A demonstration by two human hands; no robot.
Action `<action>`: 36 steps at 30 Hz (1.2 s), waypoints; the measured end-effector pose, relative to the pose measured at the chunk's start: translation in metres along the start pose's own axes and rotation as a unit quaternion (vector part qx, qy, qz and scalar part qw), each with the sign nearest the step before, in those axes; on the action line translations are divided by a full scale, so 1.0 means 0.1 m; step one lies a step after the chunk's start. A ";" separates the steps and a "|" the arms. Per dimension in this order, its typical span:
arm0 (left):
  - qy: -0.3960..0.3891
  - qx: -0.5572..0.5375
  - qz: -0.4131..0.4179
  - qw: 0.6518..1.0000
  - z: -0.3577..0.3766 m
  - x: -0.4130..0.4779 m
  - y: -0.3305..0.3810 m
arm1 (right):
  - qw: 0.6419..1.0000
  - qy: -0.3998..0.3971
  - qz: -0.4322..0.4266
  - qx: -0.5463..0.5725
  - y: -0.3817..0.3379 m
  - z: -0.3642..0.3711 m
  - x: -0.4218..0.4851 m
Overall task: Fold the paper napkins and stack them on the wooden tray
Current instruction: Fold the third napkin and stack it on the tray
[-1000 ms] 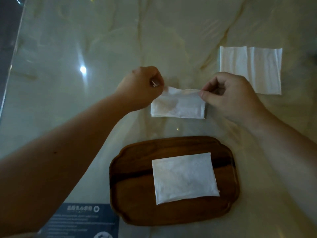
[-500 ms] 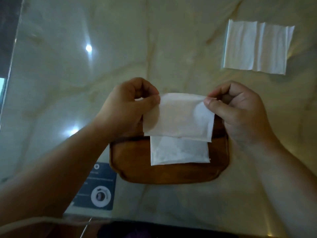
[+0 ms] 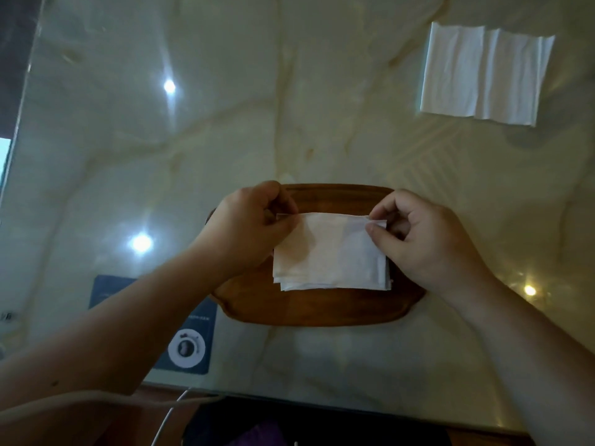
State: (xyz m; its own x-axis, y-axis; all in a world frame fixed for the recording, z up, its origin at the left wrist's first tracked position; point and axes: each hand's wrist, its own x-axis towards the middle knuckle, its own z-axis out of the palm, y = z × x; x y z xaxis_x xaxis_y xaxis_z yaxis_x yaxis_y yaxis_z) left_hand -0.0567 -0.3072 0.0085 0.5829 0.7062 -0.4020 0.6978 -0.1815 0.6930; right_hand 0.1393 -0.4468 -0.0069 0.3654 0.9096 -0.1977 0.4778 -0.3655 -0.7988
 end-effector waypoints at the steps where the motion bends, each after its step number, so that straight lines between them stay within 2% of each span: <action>1: 0.005 0.020 0.007 1.000 0.01 0.00 -0.01 | 1.000 -0.001 -0.008 -0.018 -0.01 0.00 0.01; 12: 0.028 0.153 0.157 0.975 0.07 0.02 -0.02 | 0.982 -0.021 -0.060 -0.176 -0.07 -0.07 0.15; 17: 0.068 0.179 0.178 0.965 -0.08 0.17 0.00 | 0.981 0.027 -0.057 -0.181 -0.12 -0.19 0.20; 25: 0.052 0.210 0.252 0.943 -0.28 0.76 0.29 | 0.970 0.131 0.008 -0.202 -0.12 -0.39 0.45; 32: 0.041 0.289 0.295 0.910 -0.16 1.38 0.77 | 0.952 0.206 0.043 -0.222 0.26 -0.81 0.80; 36: 0.033 0.335 0.307 0.890 0.08 1.71 1.08 | 0.928 0.213 0.070 -0.296 0.52 -1.18 0.92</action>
State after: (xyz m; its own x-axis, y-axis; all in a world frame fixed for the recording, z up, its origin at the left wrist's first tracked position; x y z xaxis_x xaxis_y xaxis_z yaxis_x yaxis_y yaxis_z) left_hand 0.1210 -0.2116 0.0099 0.9298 0.3675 -0.0199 0.3606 -0.8988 0.2492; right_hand 0.2923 -0.4053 0.0009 0.6797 0.7303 0.0684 0.7113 -0.6333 -0.3049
